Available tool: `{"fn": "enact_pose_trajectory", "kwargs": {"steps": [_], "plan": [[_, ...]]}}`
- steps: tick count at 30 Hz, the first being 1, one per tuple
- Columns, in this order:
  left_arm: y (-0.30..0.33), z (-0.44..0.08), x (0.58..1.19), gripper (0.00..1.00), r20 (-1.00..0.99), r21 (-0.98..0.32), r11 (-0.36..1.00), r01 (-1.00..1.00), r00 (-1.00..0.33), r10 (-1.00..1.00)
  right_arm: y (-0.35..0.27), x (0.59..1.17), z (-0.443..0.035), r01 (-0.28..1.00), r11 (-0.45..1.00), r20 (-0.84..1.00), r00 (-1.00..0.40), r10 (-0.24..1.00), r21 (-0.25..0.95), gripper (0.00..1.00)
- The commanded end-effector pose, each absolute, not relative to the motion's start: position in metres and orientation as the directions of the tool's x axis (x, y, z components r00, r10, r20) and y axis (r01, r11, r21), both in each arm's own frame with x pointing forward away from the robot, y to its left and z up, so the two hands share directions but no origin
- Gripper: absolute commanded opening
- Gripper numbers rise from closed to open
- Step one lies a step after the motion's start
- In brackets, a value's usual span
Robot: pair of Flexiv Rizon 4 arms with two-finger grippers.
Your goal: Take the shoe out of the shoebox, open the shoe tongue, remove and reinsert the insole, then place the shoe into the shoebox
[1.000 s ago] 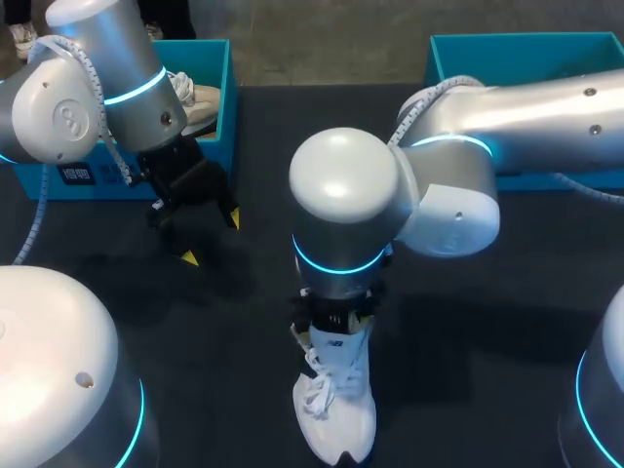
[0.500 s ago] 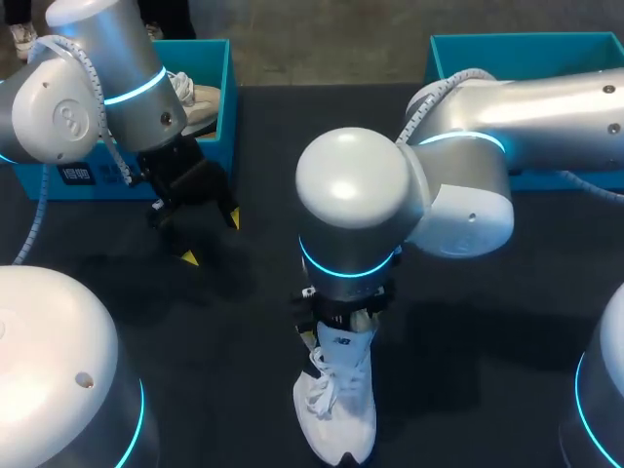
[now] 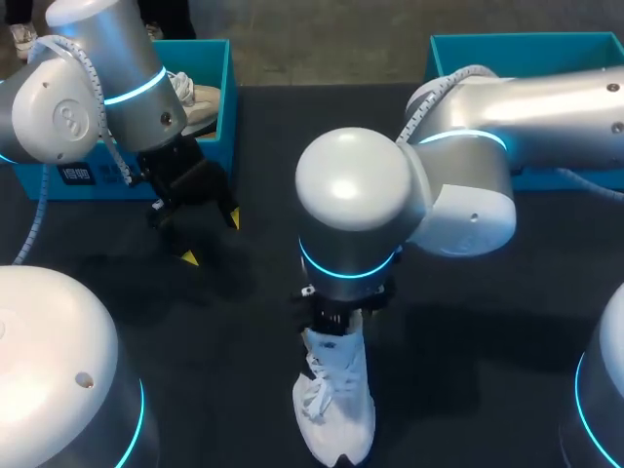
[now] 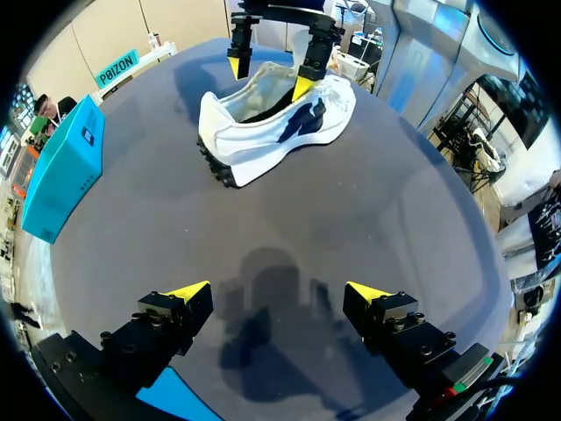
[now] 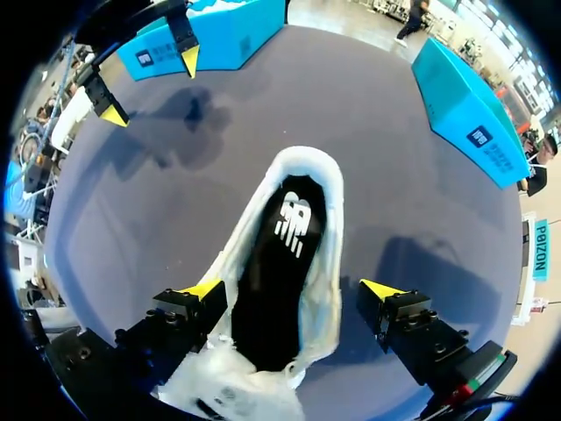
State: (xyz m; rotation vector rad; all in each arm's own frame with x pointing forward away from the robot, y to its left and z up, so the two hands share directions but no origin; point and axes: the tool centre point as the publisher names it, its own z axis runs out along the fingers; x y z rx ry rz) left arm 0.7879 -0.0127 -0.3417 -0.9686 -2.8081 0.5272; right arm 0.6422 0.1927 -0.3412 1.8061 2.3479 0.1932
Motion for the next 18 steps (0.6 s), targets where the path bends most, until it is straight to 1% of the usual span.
{"fn": "enact_pose_trajectory", "kwargs": {"steps": [1,11,18], "plan": [[-0.013,-0.342,0.788,1.0,0.005,-0.361,0.735,0.574,-0.787,0.617,0.197,0.637,-0.342,0.948,0.252,-0.052,-0.247,0.968,0.194,1.0],[-0.013,-0.342,0.788,1.0,0.005,-0.361,0.735,0.574,-0.787,0.617,0.197,0.617,-0.343,0.96,0.213,-0.051,-0.207,0.977,0.18,1.0],[-0.013,-0.342,0.788,1.0,0.005,-0.361,0.735,0.574,-0.787,0.617,0.203,0.603,-0.331,0.963,0.193,-0.064,-0.184,0.981,0.187,1.0]]}}
